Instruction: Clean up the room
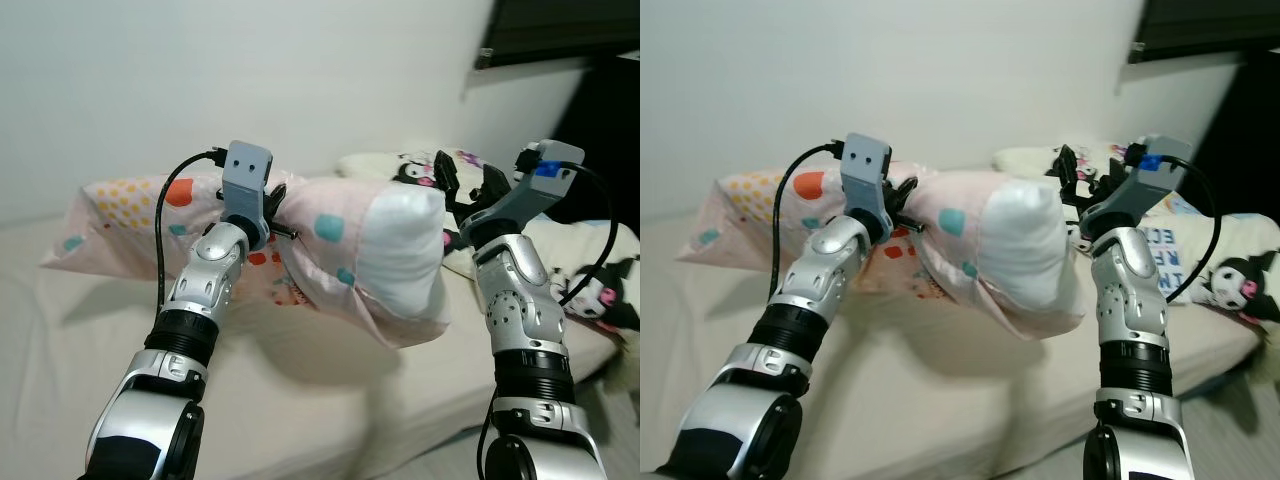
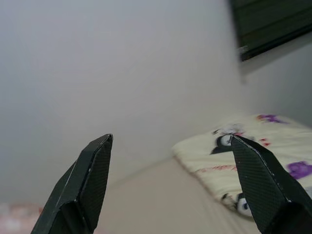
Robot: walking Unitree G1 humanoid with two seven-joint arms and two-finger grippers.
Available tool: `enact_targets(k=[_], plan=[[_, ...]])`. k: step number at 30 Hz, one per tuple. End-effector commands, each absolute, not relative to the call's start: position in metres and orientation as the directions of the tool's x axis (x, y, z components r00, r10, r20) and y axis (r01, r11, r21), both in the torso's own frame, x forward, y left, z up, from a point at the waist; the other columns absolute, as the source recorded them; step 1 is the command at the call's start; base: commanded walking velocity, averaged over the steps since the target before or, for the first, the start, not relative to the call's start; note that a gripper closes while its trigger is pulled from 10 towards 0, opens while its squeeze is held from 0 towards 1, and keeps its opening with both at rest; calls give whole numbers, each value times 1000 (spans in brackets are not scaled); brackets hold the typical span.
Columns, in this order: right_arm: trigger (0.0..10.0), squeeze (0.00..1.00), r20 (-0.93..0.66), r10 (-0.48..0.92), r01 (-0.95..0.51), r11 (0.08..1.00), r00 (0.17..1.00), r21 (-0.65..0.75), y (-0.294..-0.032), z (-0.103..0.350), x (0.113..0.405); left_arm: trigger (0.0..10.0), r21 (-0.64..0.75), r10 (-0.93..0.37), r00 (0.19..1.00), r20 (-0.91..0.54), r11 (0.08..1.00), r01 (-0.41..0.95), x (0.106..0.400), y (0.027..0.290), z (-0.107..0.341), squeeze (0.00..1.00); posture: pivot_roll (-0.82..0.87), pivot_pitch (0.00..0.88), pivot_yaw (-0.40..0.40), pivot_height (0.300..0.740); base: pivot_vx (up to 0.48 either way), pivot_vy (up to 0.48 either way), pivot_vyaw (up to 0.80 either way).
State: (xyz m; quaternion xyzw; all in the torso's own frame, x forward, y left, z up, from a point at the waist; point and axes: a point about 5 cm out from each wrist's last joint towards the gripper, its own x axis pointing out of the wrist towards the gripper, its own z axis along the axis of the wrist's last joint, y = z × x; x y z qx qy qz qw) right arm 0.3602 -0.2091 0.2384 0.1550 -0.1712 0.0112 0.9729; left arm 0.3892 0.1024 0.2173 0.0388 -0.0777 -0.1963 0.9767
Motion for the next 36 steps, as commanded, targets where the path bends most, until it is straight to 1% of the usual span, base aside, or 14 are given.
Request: enact_targets(k=[1, 3, 5, 11, 21, 26, 28, 29, 31, 35, 36], plan=[[10000, 0, 342, -36, -77, 947, 939, 311, -209, 235, 359, 10000, 150, -411, 894, 181, 910, 388, 387, 100, 225, 0, -24, 0, 16, 740, 0, 0, 0], [10000, 0, 342, -36, -77, 947, 939, 311, -209, 235, 359, 10000, 150, -411, 894, 181, 910, 388, 387, 100, 225, 0, -24, 0, 16, 740, 0, 0, 0], [10000, 0, 339, -21, -91, 946, 941, 311, -204, 231, 358, 10000, 186, -446, 879, 168, 890, 416, 385, 95, 221, 0, -19, 0, 27, 740, 0, 0, 0], [10000, 0, 337, -23, -91, 943, 941, 319, -200, 226, 356, 10000, 227, -477, 865, 154, 869, 439, 382, 89, 218, 0, -17, 0, 42, 740, 0, 0, 0], [10000, 0, 351, -36, -86, 941, 936, 327, -199, 225, 353, 10000, 282, -468, 873, 138, 863, 419, 385, 91, 218, 0, -24, 0, 53, 740, 0, 0, 0], [10000, 0, 350, -44, -79, 941, 936, 328, -200, 223, 352, 10000, 341, -458, 880, 123, 853, 396, 385, 93, 216, 0, -20, 0, 53, 740, 0, 0, 0], [10000, 0, 344, -39, -80, 942, 938, 326, -198, 220, 351, 10000, 412, -468, 879, 94, 821, 394, 383, 91, 208, 0, -19, 0, 51, 740, 0, 0, 0], [10000, 0, 344, -39, -80, 942, 938, 326, -198, 220, 351, 10000, 412, -468, 879, 94, 821, 394, 383, 91, 208, 0, -19, 0, 51, 740, 0, 0, 0], [10000, 0, 338, -33, -82, 943, 940, 321, -195, 218, 351, 10000, 463, -475, 877, 69, 794, 394, 381, 89, 200, 0, -21, 0, 52, 740, 0, 0, 0], [10000, 0, 324, -19, -88, 946, 946, 311, -191, 212, 349, 10000, 478, -488, 871, 55, 779, 406, 377, 86, 191, 0, -20, 0, 50, 740, 0, 0, 0], [10000, 0, 313, -9, -93, 947, 950, 308, -188, 208, 348, 10000, 499, -502, 864, 40, 759, 418, 375, 85, 185, 0, -20, 0, 47, 740, 0, 0, 0]])
